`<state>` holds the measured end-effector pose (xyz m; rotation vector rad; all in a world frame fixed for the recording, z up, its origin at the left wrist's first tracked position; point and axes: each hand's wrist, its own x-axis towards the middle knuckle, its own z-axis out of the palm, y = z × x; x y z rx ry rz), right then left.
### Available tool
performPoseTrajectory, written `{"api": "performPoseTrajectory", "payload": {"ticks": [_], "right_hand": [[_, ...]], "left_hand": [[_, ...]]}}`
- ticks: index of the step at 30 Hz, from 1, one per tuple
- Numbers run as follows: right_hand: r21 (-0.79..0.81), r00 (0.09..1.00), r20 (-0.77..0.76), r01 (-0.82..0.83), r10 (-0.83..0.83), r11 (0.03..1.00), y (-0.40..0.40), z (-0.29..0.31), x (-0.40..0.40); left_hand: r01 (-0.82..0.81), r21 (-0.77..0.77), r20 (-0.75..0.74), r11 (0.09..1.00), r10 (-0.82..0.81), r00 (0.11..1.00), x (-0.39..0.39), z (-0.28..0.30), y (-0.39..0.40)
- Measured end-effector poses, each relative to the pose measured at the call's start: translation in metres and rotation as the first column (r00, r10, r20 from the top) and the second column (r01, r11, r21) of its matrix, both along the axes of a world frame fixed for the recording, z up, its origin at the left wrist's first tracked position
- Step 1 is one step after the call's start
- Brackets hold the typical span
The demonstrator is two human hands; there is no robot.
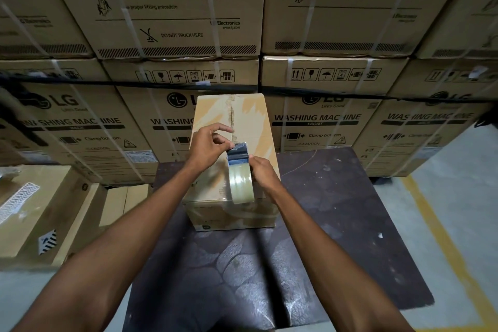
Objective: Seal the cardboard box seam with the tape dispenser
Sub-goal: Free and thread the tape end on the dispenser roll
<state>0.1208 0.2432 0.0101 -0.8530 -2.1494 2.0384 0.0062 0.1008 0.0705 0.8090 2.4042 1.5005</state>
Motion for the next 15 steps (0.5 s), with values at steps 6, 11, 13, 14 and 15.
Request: {"api": "performPoseTrajectory", "payload": {"ticks": [6, 11, 13, 14, 15], "right_hand": [[0.160, 0.999, -0.001, 0.039, -0.039, 0.986, 0.008, -0.009, -0.004], [0.168, 0.987, -0.144, 0.101, -0.077, 0.981, 0.025, 0.017, -0.008], [0.222, 0.985, -0.172, 0.044, -0.005, 0.974, 0.032, 0.026, -0.012], [0.249, 0.985, -0.169, 0.018, 0.025, 0.968, 0.034, 0.030, -0.015], [0.276, 0.986, -0.161, 0.000, 0.047, 0.961, 0.036, 0.032, -0.018]], "left_hand": [[-0.002, 0.024, 0.032, 1.000, 0.002, 0.999, -0.003, -0.010, 0.010], [-0.017, 0.035, 0.067, 0.999, 0.014, 0.998, -0.009, -0.019, 0.012], [-0.016, 0.046, 0.079, 0.999, 0.012, 0.997, -0.010, -0.020, 0.013], [-0.015, 0.052, 0.086, 0.999, 0.010, 0.996, -0.010, -0.021, 0.014], [-0.015, 0.054, 0.091, 0.998, 0.010, 0.996, -0.011, -0.020, 0.015]]}}
